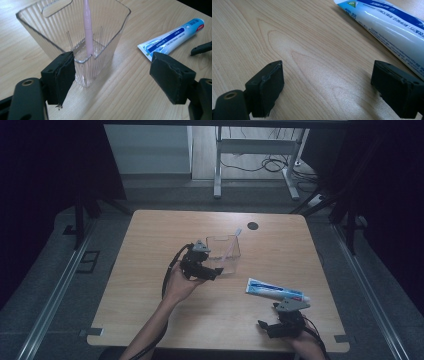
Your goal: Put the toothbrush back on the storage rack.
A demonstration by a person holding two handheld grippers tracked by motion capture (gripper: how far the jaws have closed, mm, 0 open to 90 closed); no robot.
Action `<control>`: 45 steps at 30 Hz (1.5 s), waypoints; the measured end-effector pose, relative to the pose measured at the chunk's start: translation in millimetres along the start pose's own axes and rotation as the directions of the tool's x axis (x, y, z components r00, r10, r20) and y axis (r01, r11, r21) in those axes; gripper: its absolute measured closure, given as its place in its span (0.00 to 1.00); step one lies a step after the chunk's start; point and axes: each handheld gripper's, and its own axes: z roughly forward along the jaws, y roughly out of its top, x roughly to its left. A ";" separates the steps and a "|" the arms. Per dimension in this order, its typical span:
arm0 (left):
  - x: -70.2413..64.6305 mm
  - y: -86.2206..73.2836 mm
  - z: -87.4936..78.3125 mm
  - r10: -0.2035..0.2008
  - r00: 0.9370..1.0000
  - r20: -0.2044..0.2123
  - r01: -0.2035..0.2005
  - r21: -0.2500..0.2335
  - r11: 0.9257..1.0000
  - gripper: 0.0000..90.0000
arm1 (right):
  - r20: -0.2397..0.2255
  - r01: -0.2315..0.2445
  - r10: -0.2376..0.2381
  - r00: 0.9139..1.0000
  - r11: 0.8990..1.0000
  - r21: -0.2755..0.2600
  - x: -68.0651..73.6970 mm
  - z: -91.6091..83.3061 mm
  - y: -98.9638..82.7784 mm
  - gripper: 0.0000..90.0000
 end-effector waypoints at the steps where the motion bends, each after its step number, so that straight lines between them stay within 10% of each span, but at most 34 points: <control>1: 0.2 -2.2 0.2 0.000 1.000 0.001 0.000 0.004 1.000 0.22 | 0.001 0.000 0.000 1.000 1.000 0.001 0.0 -0.1 0.0 0.12; 45: -4.4 -79.1 -21.2 -0.039 0.999 -0.035 0.038 -0.022 0.999 0.19 | 0.000 -0.004 0.004 1.000 1.000 0.001 0.0 -0.4 0.0 0.13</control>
